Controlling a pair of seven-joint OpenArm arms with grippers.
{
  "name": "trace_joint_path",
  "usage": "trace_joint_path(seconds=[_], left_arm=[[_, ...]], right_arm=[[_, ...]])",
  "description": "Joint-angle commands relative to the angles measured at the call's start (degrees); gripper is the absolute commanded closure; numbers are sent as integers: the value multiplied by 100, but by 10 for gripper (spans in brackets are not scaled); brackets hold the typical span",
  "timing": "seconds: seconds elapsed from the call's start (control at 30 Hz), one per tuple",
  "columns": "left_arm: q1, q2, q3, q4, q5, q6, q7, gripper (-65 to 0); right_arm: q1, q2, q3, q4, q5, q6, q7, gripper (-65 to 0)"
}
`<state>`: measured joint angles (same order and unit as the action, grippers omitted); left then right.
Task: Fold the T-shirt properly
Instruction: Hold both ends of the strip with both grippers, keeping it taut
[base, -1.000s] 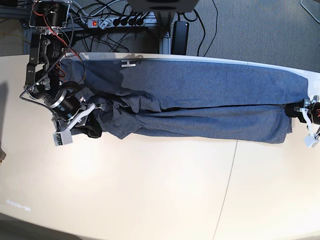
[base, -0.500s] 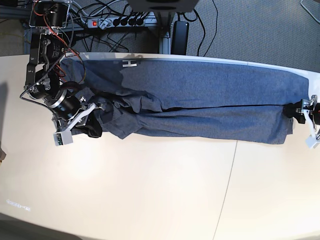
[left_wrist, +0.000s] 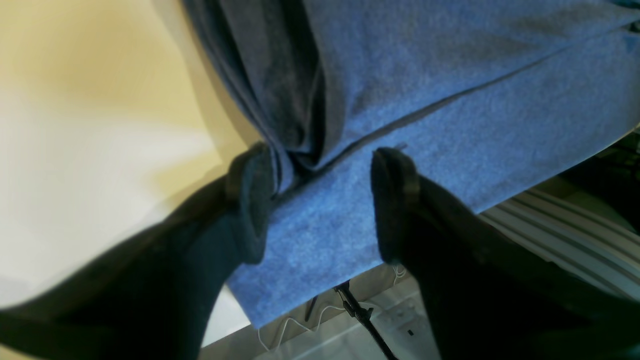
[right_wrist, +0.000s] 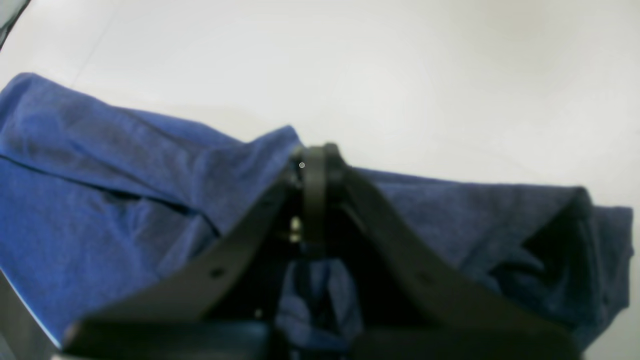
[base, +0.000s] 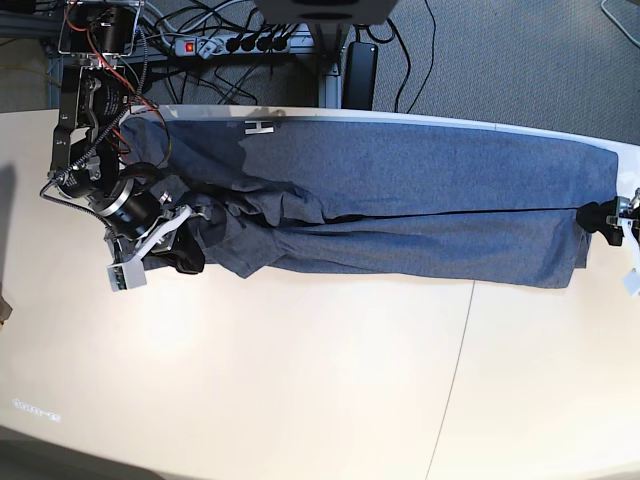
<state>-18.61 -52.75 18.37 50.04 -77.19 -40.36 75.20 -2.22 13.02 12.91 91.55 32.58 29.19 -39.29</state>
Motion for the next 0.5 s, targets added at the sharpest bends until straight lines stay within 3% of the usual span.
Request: trace_joint_path(seconds=[0.0,0.13,0.47], left_arm=[[-120,-175,-44,46,61,36,-72,-344],[-120,-175,-44,-13,638,36,-577,-344],[-120,-170,-44,-662,557,36,-680,-344]], right_arm=[[76,61,37,109,105,426,109,0],[76,61,37,109,105,426,87,0],[74,61,37,109,103,426,61,0]])
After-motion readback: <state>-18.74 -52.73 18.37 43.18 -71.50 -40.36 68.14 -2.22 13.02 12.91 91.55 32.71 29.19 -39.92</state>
